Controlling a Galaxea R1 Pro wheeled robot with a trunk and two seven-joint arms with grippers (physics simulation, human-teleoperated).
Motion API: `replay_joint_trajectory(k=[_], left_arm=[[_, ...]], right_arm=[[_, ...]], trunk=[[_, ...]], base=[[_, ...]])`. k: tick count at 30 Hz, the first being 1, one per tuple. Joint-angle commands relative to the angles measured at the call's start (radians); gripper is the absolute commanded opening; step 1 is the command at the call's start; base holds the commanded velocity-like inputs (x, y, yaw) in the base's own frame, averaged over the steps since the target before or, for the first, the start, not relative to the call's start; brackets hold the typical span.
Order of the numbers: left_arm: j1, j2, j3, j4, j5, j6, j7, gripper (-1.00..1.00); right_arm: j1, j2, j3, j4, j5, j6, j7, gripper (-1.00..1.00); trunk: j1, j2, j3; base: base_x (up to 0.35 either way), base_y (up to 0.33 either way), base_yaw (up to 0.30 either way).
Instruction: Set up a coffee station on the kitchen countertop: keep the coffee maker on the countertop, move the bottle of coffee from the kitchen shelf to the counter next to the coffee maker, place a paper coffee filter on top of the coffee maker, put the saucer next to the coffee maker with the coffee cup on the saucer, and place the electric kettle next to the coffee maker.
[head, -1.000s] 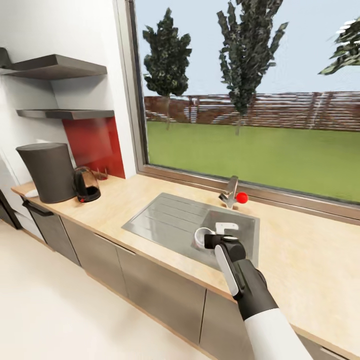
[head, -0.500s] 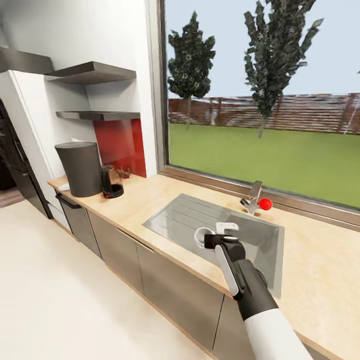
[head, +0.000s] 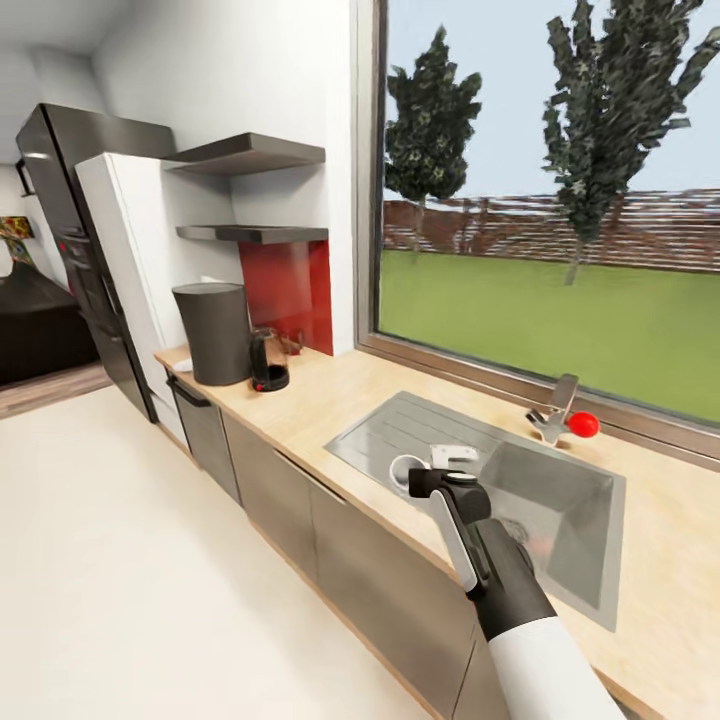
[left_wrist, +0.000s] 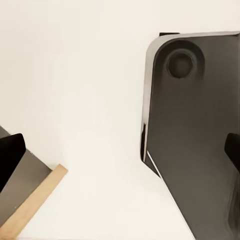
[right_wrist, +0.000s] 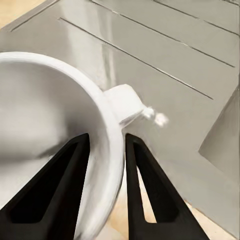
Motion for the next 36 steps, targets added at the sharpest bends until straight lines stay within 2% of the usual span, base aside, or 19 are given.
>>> replay_joint_trajectory(k=[1, 11, 28, 36], left_arm=[[0.0, 0.0, 0.008, -0.002, -0.007, -0.002, 0.001, 1.0], [0.0, -0.001, 0.008, -0.002, -0.007, 0.0, 0.001, 1.0], [0.0, 0.0, 0.008, -0.003, -0.007, 0.0, 0.001, 1.0], [0.0, 0.0, 0.007, -0.003, -0.007, -0.002, 0.001, 1.0]], right_arm=[[-0.001, 0.0, 0.001, -0.001, -0.011, 0.002, -0.009, -1.0], [-0.001, 0.0, 0.001, 0.0, -0.011, 0.002, -0.009, -1.0], [-0.001, 0.0, 0.002, 0.0, -0.011, 0.002, -0.009, -1.0], [-0.001, 0.0, 0.002, 0.0, -0.011, 0.002, -0.009, -1.0]], trunk=[[0.001, -0.002, -0.001], [0.001, -0.002, 0.004], [0.001, -0.002, 0.013], [0.001, -0.002, 0.017]], base=[[0.0, 0.0, 0.271], [0.017, 0.005, 0.271], [0.236, 0.201, 0.271], [0.079, 0.042, 0.272]])
